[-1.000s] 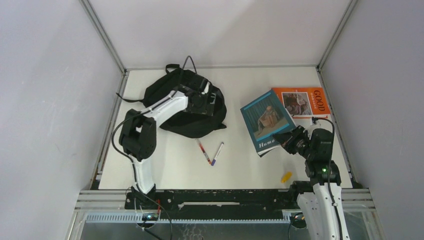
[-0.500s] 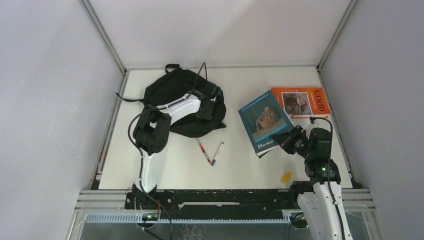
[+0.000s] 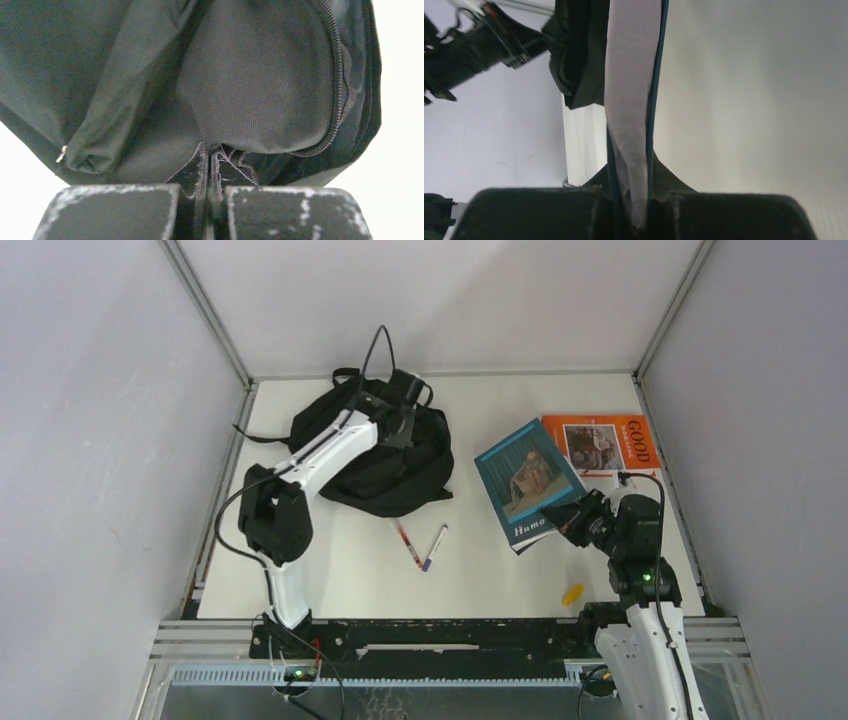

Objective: Pack the student bag
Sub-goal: Place the book in the student bag.

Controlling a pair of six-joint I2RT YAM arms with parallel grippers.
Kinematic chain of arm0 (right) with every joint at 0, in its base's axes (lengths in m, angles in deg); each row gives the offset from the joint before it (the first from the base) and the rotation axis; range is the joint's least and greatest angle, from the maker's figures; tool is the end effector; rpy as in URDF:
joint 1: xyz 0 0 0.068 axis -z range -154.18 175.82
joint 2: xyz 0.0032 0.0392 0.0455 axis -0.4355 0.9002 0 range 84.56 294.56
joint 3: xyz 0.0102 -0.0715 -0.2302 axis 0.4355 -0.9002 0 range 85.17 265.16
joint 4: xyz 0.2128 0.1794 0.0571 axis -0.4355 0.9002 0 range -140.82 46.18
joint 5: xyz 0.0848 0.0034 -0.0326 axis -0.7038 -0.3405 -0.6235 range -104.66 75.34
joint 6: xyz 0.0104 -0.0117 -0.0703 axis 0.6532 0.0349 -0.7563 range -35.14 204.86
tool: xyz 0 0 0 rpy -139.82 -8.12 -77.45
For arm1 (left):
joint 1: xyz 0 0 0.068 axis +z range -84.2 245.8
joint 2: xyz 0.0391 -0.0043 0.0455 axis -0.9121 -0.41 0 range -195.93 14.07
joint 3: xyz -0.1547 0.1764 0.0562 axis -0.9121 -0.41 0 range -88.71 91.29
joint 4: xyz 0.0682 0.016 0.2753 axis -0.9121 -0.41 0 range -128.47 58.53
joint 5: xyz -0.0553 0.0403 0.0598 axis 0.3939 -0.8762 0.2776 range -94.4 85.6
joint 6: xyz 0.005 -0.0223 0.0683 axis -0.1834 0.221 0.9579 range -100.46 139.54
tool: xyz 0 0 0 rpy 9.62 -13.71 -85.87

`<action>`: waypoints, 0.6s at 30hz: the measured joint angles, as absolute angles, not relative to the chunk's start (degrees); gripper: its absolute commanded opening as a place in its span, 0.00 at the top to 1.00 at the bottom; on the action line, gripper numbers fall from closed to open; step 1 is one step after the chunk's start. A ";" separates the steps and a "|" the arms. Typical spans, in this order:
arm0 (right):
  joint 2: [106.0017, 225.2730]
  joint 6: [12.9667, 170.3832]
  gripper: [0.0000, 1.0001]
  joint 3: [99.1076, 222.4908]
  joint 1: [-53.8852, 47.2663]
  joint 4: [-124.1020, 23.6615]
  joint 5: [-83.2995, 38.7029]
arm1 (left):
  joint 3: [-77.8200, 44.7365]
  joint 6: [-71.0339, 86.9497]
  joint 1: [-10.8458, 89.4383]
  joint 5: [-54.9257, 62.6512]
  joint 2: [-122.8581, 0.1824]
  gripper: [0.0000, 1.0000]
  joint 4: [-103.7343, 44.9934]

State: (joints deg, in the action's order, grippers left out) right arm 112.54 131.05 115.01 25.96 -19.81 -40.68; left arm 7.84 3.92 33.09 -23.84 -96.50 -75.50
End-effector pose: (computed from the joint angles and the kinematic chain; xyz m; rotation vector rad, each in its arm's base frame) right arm 0.1942 0.0257 0.2286 0.5768 2.0887 0.9499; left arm 0.3857 -0.2241 0.2127 0.2499 2.4883 0.0975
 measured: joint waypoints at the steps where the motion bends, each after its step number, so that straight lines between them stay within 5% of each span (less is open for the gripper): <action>1: 112.59 131.16 0.92 115.14 25.37 -20.10 -40.70 | 9.37 4.16 33.37 -23.82 -95.53 1.00 -76.05; 12: 114.84 131.45 0.92 121.02 21.72 -24.36 -45.20 | 11.91 5.19 37.28 -18.66 -88.21 1.00 -78.76; 18: 119.87 134.01 0.98 122.86 11.05 -30.87 -44.44 | 11.91 5.10 41.46 -10.68 -86.70 1.00 -79.44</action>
